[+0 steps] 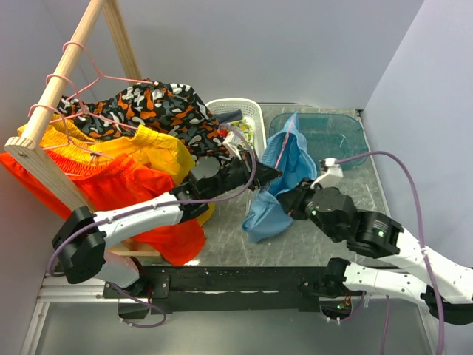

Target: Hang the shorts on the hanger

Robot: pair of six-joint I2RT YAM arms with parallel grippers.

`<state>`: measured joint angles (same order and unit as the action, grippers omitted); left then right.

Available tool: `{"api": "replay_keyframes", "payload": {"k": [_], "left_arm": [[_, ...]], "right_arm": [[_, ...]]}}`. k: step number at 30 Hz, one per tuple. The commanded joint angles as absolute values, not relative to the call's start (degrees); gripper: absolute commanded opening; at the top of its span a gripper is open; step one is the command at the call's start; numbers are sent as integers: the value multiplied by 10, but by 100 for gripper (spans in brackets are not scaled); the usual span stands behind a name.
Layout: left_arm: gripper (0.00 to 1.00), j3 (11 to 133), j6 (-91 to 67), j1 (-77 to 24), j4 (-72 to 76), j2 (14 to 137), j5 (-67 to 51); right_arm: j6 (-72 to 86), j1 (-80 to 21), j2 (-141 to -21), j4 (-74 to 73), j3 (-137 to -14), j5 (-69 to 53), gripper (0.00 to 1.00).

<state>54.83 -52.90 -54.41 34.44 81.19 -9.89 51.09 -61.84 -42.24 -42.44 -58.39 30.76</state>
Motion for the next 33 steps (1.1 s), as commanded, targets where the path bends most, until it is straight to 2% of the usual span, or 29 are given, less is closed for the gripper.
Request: {"api": "replay_keyframes", "payload": {"k": [1, 2, 5, 9, 13, 16, 20, 27, 30, 31, 33], "left_arm": [[1, 627, -565, -513, 187, 786, -171], [1, 627, -587, -504, 181, 788, -212], [1, 622, -613, -468, 161, 794, -271], [1, 628, -586, -455, 116, 781, -279], [1, 637, -574, -455, 91, 769, -282], [1, 644, -570, -455, 81, 762, -283], [1, 648, -570, -454, 76, 757, -285], [1, 651, -568, -455, 74, 747, -293], [1, 654, -570, -457, 74, 744, -296], [1, 654, -570, -459, 75, 743, -296], [1, 656, -570, -465, 73, 740, -295]], "right_arm": [[449, -614, -437, -359, -563, 239, 40], [437, -614, -436, -359, -563, 232, 52], [423, -614, -422, -382, -575, 249, 65], [430, -611, -403, -431, -602, 337, 67], [402, -517, -417, -437, -607, 326, 68], [368, -430, -436, -387, -590, 233, 67], [350, -369, -469, -302, -551, 150, 61], [348, -342, -536, -224, -522, 103, 59], [360, -331, -555, -216, -525, 105, 51], [362, -327, -556, -215, -526, 109, 41], [362, -301, -562, -235, -547, 124, 29]]}}
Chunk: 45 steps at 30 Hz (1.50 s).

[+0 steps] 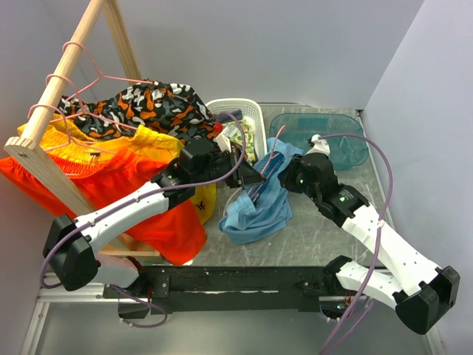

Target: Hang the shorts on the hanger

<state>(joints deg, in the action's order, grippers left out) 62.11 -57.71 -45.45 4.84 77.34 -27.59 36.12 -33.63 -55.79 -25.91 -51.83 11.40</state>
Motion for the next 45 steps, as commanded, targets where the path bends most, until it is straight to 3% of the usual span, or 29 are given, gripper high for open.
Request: {"api": "replay_keyframes", "payload": {"k": [1, 5, 12, 20, 21, 22, 25, 29, 39, 45], "left_arm": [[1, 657, -569, -468, 70, 738, -294], [1, 662, -563, -484, 62, 732, -282], [1, 681, -553, -504, 59, 731, -270], [1, 742, -559, -516, 76, 737, -265], [1, 749, -558, -520, 76, 737, -260], [1, 759, -560, -521, 77, 737, -256], [1, 765, -574, -526, 101, 730, -230], [1, 773, -590, -539, 148, 726, -175], [1, 881, -547, -591, 184, 753, 68], [1, 953, -524, -604, 208, 823, 201]], "right_arm": [[359, -290, -562, -244, -558, 127, 19], [345, -233, -562, -279, -626, 118, 2], [333, -225, -587, -297, -682, 65, 0], [312, -229, -584, -324, -743, 69, 38], [312, -229, -581, -329, -753, 69, 44], [313, -229, -577, -331, -761, 67, 58], [321, -229, -553, -342, -791, 71, 75], [335, -229, -518, -362, -816, 98, 81], [375, -229, -410, -381, -780, 179, 84], [415, -229, -358, -362, -679, 157, 84]]}}
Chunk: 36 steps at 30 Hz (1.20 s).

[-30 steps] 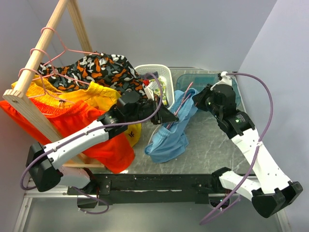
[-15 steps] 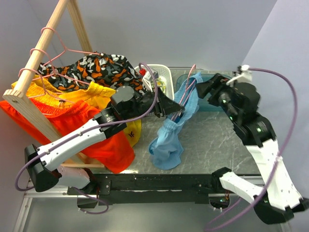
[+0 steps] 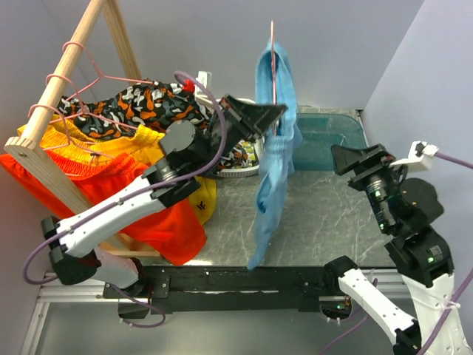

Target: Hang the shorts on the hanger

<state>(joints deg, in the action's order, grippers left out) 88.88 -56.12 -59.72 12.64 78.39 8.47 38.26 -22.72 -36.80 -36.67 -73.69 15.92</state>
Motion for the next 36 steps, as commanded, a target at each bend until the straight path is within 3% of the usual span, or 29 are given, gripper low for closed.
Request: {"api": "replay_keyframes", "payload": {"k": [1, 12, 21, 36], "left_arm": [[1, 965, -517, -606, 213, 833, 218], [1, 1143, -406, -620, 271, 996, 450], [1, 1362, -302, -601, 287, 1149, 508], [1, 1387, -244, -506, 303, 1186, 595]], "right_arm": [[419, -229, -348, -356, -652, 152, 83], [442, -229, -317, -349, -546, 139, 83], [444, -231, -315, -350, -531, 132, 83], [436, -237, -351, -316, -519, 127, 83]]}}
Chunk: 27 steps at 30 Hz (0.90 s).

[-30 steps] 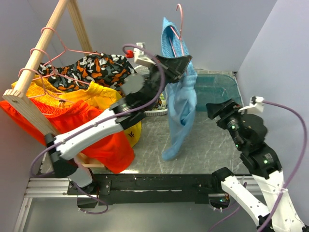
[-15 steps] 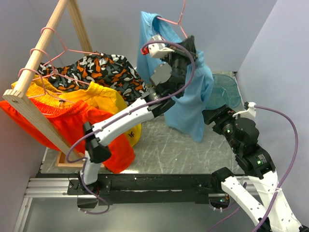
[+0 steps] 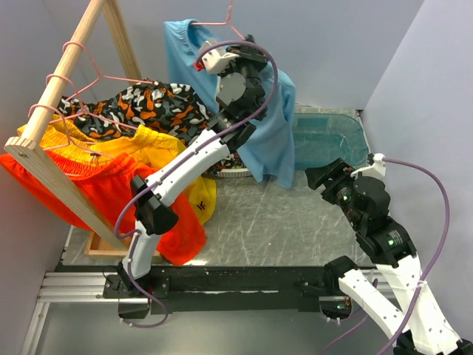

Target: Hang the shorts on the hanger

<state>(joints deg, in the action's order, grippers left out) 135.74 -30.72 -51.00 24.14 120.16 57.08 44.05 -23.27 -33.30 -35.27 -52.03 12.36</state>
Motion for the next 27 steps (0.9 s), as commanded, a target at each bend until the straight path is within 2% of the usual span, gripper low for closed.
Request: {"api": "replay_keyframes", "payload": {"k": [1, 5, 27], "left_arm": [[1, 1388, -230, -506, 312, 1187, 603], [1, 1387, -191, -491, 330, 1188, 631], [1, 1335, -207, -387, 326, 1152, 673]], "right_arm": [[435, -236, -353, -311, -518, 127, 84], [434, -240, -364, -301, -515, 120, 84], [415, -245, -416, -268, -526, 113, 85]]}}
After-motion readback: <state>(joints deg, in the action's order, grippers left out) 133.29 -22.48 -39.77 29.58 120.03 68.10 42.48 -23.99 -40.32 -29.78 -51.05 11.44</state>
